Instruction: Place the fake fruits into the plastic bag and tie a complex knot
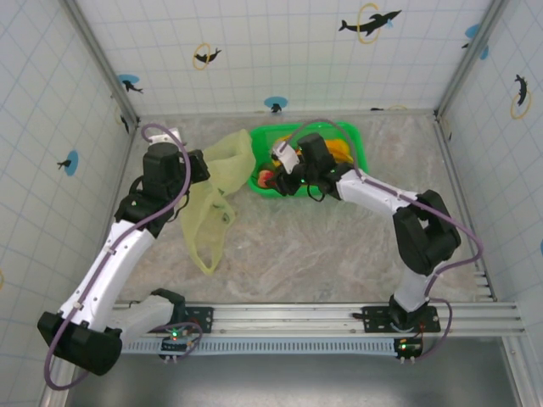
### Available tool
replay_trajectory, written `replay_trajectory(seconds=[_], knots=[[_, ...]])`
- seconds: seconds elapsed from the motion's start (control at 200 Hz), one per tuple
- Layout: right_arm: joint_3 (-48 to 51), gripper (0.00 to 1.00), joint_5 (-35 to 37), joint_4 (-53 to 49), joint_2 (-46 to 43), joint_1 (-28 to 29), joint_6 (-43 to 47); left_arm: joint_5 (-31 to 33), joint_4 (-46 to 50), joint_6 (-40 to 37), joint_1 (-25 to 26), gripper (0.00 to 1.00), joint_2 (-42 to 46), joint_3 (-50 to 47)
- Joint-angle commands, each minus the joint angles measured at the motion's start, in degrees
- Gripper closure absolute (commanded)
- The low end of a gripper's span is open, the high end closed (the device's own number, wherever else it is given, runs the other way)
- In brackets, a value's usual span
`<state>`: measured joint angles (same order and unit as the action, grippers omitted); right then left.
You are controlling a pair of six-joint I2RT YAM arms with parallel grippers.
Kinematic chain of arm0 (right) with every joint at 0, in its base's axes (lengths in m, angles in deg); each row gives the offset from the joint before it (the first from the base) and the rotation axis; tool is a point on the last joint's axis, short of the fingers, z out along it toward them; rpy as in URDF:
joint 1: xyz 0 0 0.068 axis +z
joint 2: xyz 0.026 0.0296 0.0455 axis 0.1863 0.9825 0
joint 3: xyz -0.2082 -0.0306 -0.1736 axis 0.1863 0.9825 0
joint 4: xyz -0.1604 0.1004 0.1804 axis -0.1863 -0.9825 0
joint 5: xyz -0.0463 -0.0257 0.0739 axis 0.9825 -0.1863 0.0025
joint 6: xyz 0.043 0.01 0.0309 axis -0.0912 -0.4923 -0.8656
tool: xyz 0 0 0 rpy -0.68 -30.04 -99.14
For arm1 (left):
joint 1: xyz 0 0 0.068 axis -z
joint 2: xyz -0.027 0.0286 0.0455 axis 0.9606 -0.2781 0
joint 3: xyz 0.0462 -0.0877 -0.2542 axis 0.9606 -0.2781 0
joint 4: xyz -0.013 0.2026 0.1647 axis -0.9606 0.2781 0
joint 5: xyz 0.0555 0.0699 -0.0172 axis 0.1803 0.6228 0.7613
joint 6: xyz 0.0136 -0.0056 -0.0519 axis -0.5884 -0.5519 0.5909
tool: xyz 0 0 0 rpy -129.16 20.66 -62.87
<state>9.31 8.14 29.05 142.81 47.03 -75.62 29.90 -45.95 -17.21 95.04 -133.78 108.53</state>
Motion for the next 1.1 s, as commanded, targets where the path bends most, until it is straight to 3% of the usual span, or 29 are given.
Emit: replay_trajectory(seconds=[0.0,0.12,0.32,0.736,0.976,1.096], knots=[[0.8,0.35,-10.5,12.5,2.4,-2.8,14.6,0.7,-0.4,1.1,-0.4,1.0,0.8,0.2],[-4.0,0.35,-17.2,9.8,7.0,-4.7,20.4,1.4,0.1,0.9,-0.4,1.0,0.9,0.7],[-16.2,0.36,-17.3,-6.8,15.8,-5.1,31.5,1.9,0.9,0.1,-0.5,1.0,-0.6,2.2],[-24.1,0.38,-15.9,-13.7,23.7,-5.1,34.8,2.2,1.0,-1.0,-0.5,1.0,-3.8,4.4],[-37.8,0.37,-9.6,-23.4,34.6,-4.5,36.5,1.1,0.9,-0.9,-0.5,1.0,-6.0,6.9],[-36.3,0.37,-9.2,-19.2,34.8,-4.6,34.7,0.9,0.8,-0.8,-0.5,1.0,-7.1,8.0]])
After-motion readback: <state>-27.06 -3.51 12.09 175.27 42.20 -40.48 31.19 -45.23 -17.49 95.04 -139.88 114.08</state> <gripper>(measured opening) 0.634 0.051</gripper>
